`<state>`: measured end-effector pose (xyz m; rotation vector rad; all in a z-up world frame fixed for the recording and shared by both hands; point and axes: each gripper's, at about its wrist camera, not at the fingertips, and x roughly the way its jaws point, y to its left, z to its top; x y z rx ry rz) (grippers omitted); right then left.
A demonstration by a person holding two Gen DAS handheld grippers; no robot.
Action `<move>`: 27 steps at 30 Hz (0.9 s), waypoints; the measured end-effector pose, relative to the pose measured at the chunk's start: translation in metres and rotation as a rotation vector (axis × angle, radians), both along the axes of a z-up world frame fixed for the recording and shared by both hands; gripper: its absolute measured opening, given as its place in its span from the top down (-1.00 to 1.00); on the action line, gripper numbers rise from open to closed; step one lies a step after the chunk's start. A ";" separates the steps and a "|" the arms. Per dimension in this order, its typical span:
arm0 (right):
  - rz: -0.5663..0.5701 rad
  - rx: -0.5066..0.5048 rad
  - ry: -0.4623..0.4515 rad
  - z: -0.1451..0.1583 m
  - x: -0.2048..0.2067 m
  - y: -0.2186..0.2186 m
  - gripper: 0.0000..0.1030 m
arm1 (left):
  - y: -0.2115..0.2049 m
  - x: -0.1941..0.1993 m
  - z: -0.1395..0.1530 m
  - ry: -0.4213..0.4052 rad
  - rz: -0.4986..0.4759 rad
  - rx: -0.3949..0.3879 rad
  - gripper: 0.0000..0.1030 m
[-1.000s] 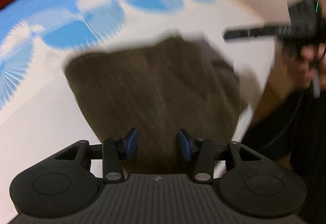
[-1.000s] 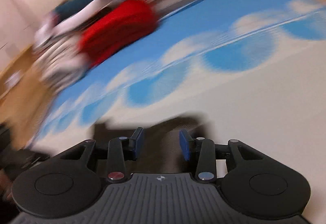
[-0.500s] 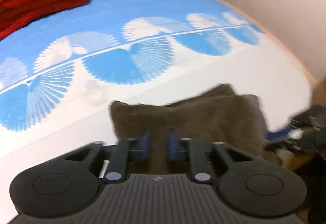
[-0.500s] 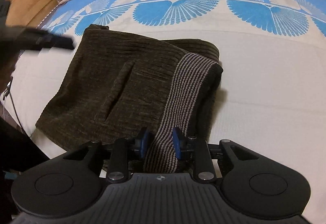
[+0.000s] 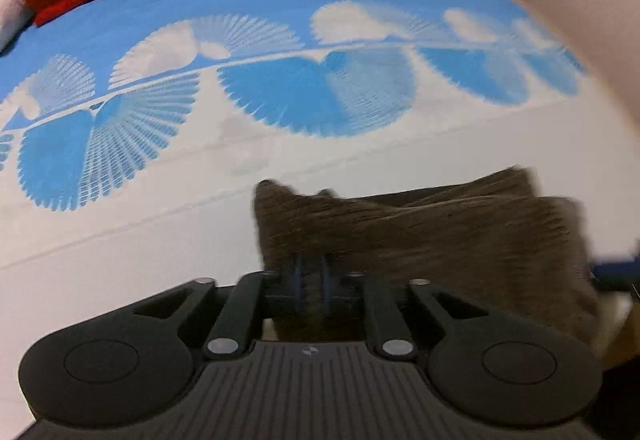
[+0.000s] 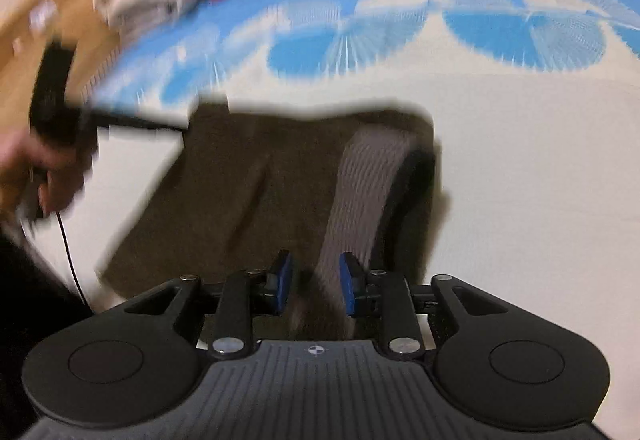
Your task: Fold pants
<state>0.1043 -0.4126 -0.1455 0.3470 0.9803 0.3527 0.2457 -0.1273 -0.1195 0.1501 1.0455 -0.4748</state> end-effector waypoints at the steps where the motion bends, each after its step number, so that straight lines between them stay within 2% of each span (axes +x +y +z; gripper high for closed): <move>1: -0.038 0.018 -0.045 0.007 0.000 -0.003 0.44 | 0.002 -0.006 0.007 -0.002 -0.030 -0.021 0.64; 3: -0.101 0.034 -0.103 0.014 0.004 -0.006 0.42 | 0.001 -0.023 0.016 -0.005 -0.112 -0.036 0.56; 5: -0.151 0.016 -0.119 0.016 0.010 -0.004 0.39 | 0.001 -0.042 0.020 0.010 -0.207 -0.037 0.53; 7: -0.170 -0.032 -0.101 0.011 0.018 0.002 0.39 | -0.001 -0.059 0.016 0.027 -0.280 -0.029 0.52; 9: -0.177 -0.127 -0.052 0.000 0.026 0.011 0.39 | -0.003 -0.067 0.002 0.063 -0.300 -0.001 0.52; 10: -0.178 -0.203 -0.008 -0.007 0.031 0.016 0.32 | -0.004 -0.068 -0.010 0.094 -0.294 0.046 0.52; 11: -0.179 -0.263 0.032 -0.016 0.033 0.020 0.01 | -0.006 -0.071 -0.022 0.110 -0.300 0.105 0.52; 12: -0.198 -0.289 0.056 -0.020 0.034 0.020 -0.09 | -0.007 -0.076 -0.025 0.095 -0.319 0.131 0.52; 14: -0.240 -0.237 0.072 -0.018 0.034 0.014 -0.07 | -0.008 -0.081 -0.013 0.059 -0.329 0.103 0.53; 16: -0.264 -0.223 0.070 -0.017 0.029 0.012 -0.06 | -0.006 -0.087 0.007 0.036 -0.355 -0.004 0.53; 18: -0.258 -0.210 0.043 -0.013 0.023 0.013 0.05 | -0.010 -0.096 0.011 0.036 -0.427 -0.061 0.53; 19: -0.243 -0.204 0.022 -0.010 0.020 0.014 0.08 | -0.015 -0.101 0.004 0.068 -0.471 -0.045 0.52; 20: -0.224 -0.199 0.011 -0.007 0.017 0.015 0.08 | -0.022 -0.108 -0.008 0.106 -0.517 0.007 0.52; 21: -0.205 -0.194 0.019 -0.008 0.017 0.015 0.09 | -0.029 -0.119 -0.020 0.090 -0.566 0.074 0.52; 23: -0.193 -0.195 0.066 -0.015 0.014 0.013 0.00 | -0.037 -0.132 -0.021 0.016 -0.616 0.124 0.52; 25: -0.221 -0.160 0.084 -0.016 0.011 0.006 -0.05 | -0.035 -0.123 -0.010 0.047 -0.557 0.110 0.44; 27: -0.259 -0.116 0.104 -0.016 0.009 -0.001 -0.18 | -0.024 -0.111 0.002 0.055 -0.482 0.084 0.15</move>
